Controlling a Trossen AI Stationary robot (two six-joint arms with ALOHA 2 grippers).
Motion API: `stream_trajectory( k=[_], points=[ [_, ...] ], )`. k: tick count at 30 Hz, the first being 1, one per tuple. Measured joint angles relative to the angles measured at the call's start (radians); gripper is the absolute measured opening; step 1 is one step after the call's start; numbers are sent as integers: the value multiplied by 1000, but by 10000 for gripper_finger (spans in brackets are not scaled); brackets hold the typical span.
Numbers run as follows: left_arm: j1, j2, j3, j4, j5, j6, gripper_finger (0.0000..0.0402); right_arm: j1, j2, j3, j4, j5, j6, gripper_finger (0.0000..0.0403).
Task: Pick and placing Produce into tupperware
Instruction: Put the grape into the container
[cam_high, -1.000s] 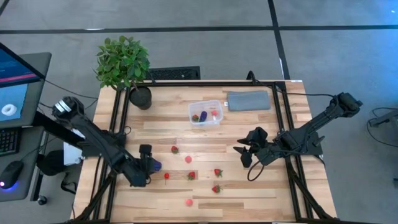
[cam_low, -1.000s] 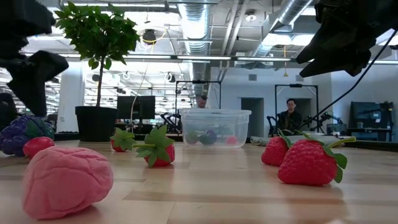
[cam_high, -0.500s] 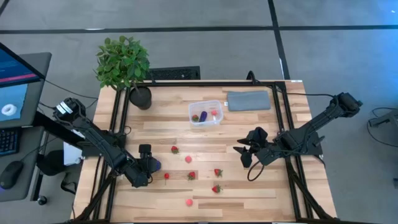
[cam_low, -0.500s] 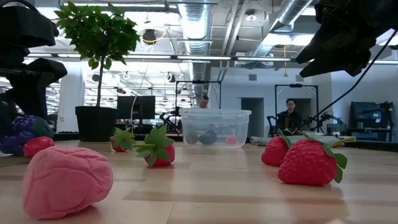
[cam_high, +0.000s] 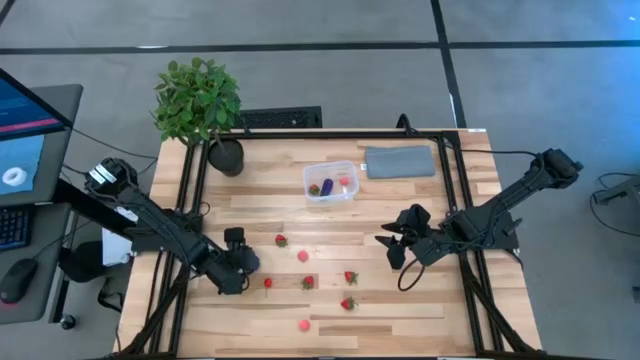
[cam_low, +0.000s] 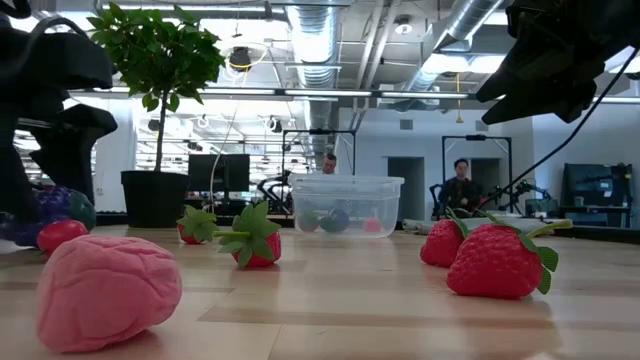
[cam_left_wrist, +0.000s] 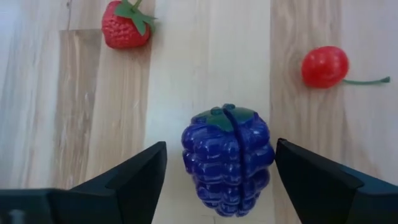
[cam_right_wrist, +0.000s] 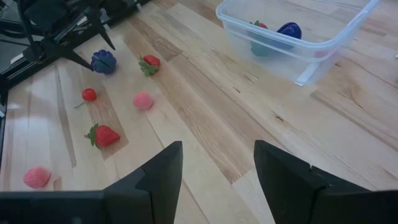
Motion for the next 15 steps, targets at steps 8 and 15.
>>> stream_trajectory(
  k=[8,15],
  points=[
    [0,0,0,0,0,-2,297,0,0,0,0,0,-1,221],
    [9,0,0,1,40,-12,297,0,0,0,0,0,-1,221]
  ],
)
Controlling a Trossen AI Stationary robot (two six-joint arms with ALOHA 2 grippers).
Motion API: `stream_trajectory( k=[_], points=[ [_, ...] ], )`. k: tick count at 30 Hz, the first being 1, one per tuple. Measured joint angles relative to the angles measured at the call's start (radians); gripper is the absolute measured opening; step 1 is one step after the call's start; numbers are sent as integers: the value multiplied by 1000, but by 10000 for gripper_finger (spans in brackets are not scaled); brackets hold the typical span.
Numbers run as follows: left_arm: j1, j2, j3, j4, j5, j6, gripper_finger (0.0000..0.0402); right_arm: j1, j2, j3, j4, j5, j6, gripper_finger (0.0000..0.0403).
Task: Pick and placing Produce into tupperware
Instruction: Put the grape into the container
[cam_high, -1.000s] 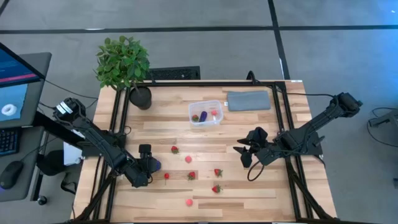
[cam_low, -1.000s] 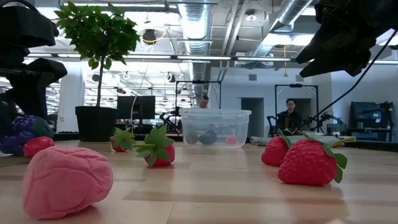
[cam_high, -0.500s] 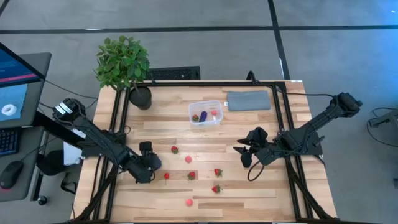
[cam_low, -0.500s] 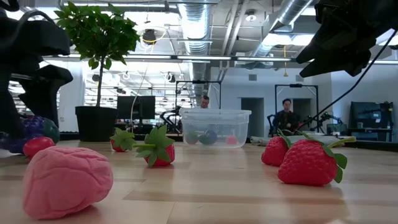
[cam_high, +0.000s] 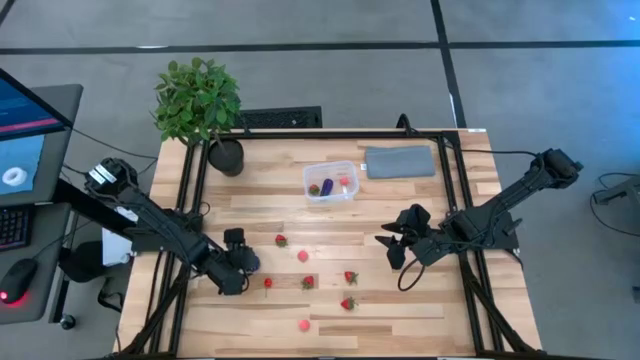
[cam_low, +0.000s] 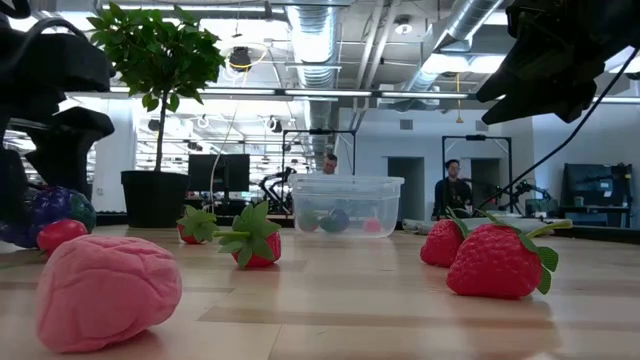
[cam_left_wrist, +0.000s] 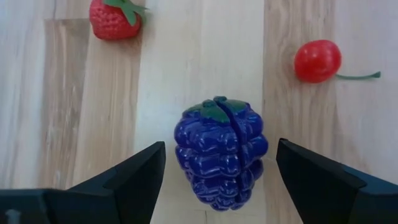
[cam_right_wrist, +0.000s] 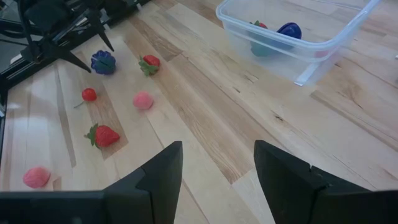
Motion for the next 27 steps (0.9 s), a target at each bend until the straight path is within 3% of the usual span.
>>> stream_trajectory(
  k=[27],
  points=[
    [124,0,0,2,99,14,295,0,0,0,-1,3,0,221]
  ],
)
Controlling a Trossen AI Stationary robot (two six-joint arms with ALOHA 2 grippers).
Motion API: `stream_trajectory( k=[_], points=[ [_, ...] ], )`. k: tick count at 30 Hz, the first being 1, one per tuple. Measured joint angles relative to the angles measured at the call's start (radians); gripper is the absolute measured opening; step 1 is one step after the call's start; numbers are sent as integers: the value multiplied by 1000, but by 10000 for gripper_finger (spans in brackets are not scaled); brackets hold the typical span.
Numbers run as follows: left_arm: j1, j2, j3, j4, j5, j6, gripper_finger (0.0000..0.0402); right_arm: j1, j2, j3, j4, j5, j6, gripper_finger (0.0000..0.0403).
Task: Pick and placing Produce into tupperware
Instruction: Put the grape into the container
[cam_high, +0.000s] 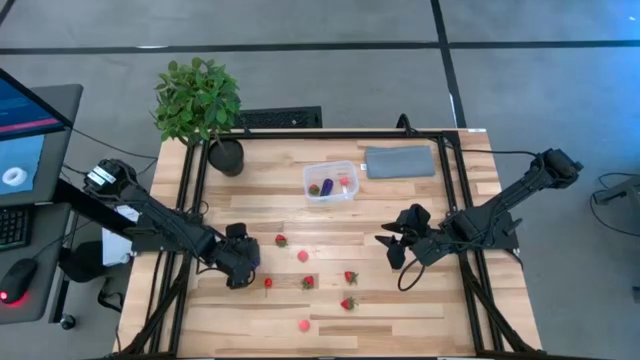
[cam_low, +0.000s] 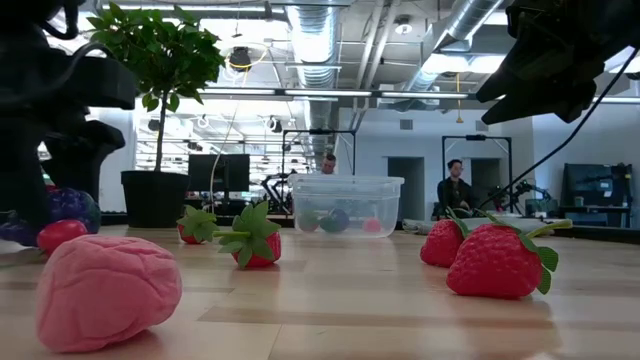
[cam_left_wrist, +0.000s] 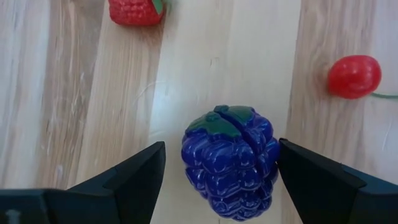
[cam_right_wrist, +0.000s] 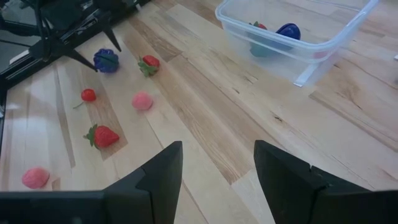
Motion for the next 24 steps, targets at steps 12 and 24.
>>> stream_trajectory(
  k=[12,24],
  points=[
    [18,0,0,14,21,29,294,0,0,0,-2,0,0,221],
    [18,0,0,14,34,26,293,0,0,0,-2,0,0,221]
  ],
)
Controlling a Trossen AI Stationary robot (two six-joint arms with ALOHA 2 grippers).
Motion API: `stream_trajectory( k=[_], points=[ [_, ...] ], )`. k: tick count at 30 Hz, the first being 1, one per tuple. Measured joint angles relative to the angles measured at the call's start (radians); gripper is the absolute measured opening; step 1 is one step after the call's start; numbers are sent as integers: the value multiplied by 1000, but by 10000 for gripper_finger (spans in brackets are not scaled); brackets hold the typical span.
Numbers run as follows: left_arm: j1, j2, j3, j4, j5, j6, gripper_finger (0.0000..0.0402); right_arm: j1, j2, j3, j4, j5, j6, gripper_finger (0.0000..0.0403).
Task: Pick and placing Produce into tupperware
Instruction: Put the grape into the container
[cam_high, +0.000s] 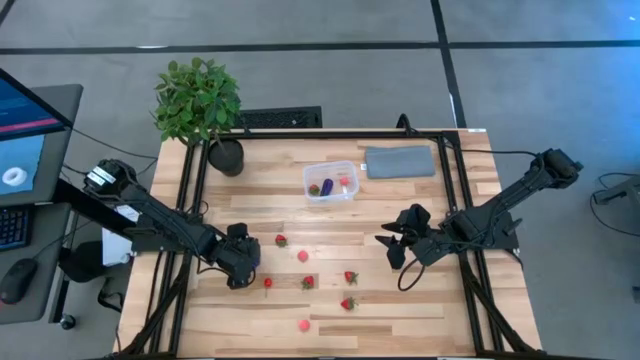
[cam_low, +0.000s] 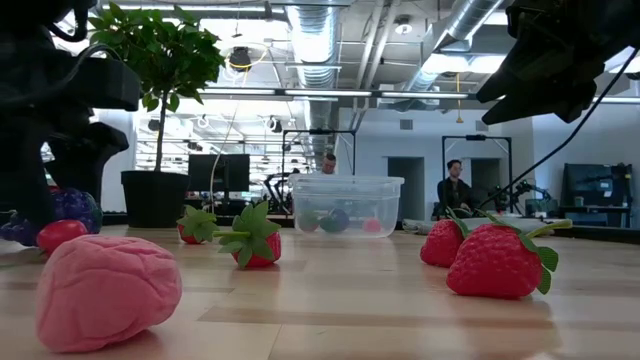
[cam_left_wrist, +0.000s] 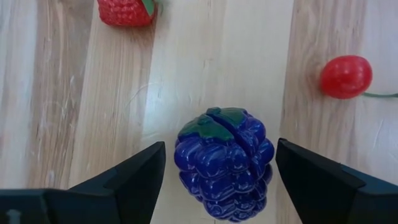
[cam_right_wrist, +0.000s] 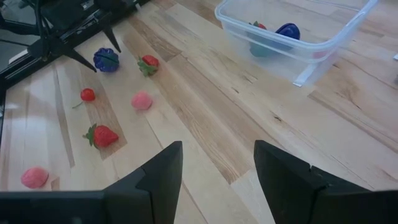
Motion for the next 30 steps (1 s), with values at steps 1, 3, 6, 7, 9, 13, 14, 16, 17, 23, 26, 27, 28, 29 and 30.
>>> stream_trajectory(
  k=[1,3,6,7,9,13,14,16,17,23,26,27,28,29,30],
  points=[
    [0,0,0,0,1,-1,290,0,0,0,0,0,0,221],
    [0,0,0,0,7,-6,282,0,0,0,0,0,0,221],
    [0,0,0,-1,10,-7,262,0,0,0,2,0,0,221],
    [0,0,0,-2,10,-8,255,0,0,0,2,0,0,221],
    [0,0,0,-3,10,-9,239,0,0,0,2,0,0,221],
    [0,-1,0,-2,8,-12,212,0,0,0,2,0,0,221],
    [0,-1,1,-2,8,-13,208,0,0,0,2,0,0,221],
    [0,-1,1,-2,7,-13,203,0,0,0,2,0,0,221],
    [0,-2,1,-2,6,-13,203,0,0,0,3,0,0,221],
    [0,-1,1,-3,-9,-14,208,0,0,0,3,0,0,221],
    [0,-1,1,-2,-13,-14,206,0,0,0,3,0,0,221],
    [0,-1,1,-2,-15,-14,206,0,0,0,2,0,0,221],
    [0,-1,1,-1,-16,-14,205,0,0,0,2,0,0,221],
    [0,-1,1,-1,-16,-17,205,0,0,0,2,0,0,221],
    [0,-1,1,0,-17,-20,205,0,0,0,2,0,0,221]
  ],
)
